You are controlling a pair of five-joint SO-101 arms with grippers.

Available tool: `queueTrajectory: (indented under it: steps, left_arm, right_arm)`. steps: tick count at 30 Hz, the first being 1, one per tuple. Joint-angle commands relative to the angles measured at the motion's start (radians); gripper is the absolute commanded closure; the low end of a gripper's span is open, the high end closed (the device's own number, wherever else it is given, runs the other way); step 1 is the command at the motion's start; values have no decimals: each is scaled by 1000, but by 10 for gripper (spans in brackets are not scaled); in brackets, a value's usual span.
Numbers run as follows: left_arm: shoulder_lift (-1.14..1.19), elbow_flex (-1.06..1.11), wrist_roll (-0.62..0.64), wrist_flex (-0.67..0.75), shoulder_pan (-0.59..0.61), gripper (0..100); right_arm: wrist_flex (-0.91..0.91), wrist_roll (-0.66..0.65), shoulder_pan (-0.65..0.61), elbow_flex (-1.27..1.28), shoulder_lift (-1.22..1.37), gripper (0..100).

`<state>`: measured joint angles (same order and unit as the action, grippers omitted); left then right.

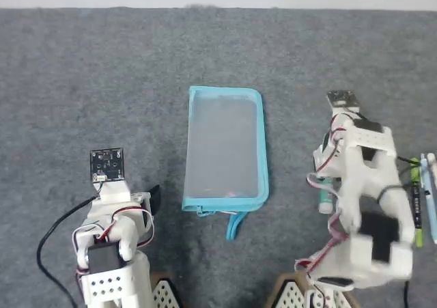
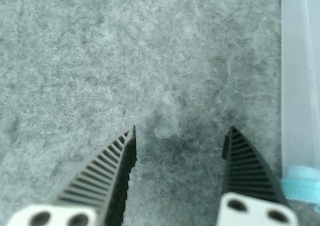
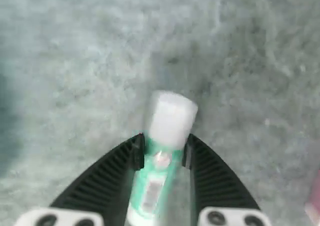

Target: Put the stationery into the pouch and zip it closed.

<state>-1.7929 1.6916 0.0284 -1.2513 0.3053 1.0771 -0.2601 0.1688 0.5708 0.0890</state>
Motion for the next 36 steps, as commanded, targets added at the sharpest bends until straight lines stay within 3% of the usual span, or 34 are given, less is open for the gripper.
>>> queueTrajectory:
  steps: [1,9,12,21,26,31,36]
  left_arm:
    - [-18,-5,14,-6,6,735]
    - [-18,-5,12,-6,6,735]
    - [-18,-5,12,-6,6,735]
    - [-18,-5,12,-6,6,735]
    - [-18,-5,12,-6,6,735]
    - [-18,-5,12,-6,6,735]
    - [-18,-5,12,-6,6,735]
  right_arm:
    - [18,15,8,-34,33,872]
    - [71,17,33,-38,-76,903]
    - [44,-55,128,-41,-77,998]
    - [27,-284,421,-181,-76,991]
    - [42,-325,423,-193,-87,970]
    - [64,-319,384,-193,-136,830]
    - [168,-161,243,-198,-334,824]
